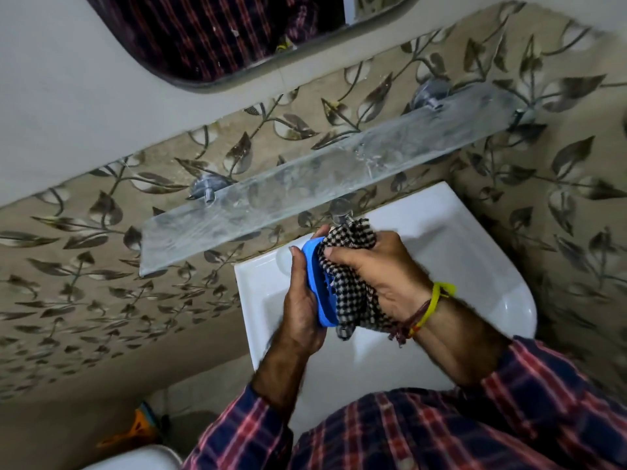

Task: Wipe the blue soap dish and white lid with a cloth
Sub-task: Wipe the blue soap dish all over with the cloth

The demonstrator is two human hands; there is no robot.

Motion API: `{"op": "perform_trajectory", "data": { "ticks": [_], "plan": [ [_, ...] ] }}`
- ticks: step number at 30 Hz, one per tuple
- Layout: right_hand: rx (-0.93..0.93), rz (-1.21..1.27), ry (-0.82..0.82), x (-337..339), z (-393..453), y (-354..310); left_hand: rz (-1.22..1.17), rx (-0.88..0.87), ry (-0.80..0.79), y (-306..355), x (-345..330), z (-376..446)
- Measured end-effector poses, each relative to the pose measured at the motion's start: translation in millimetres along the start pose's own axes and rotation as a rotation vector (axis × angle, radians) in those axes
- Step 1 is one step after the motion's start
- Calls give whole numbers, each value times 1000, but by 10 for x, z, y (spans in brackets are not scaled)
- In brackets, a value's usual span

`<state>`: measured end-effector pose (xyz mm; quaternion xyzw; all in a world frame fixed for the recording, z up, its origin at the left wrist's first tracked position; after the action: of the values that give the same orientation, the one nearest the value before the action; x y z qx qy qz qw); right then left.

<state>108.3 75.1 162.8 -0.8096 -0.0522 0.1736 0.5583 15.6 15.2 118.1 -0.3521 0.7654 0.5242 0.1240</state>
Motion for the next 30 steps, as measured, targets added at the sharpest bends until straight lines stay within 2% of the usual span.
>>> {"op": "perform_trajectory", "data": {
  "ticks": [6,9,12,18,23,28,30],
  "plan": [
    [-414,355,-92,-49,-185,193,-28,10,9,-140,-84,-76],
    [-527,487,-146,-90,-281,233,-77,-21,20,-141,-140,-108],
    [-461,488,-214,-115,-320,134,-81,-38,44,-119,-138,-113],
    [-186,173,-240,-60,-263,-22,64,-129,30,155,-170,-66],
    [-172,190,-216,20,-188,-29,133,-67,64,-27,-208,-141],
    [-136,-51,-325,8,-269,67,149,-100,15,126,-146,-85],
    [-135,-58,-309,10,-240,64,183,-90,19,121,-161,-100]
  ]
}}
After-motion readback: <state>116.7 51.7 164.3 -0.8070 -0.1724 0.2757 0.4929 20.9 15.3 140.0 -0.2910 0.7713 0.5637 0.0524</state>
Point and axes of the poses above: each hand's wrist, its own z-axis towards the middle knuckle, its own x-axis out of the back of the hand, y = z × x, the point moved 6 cm from there along z, towards the middle knuckle, and after that the axes turned 5 degrees about x, right-handed, at the moved point
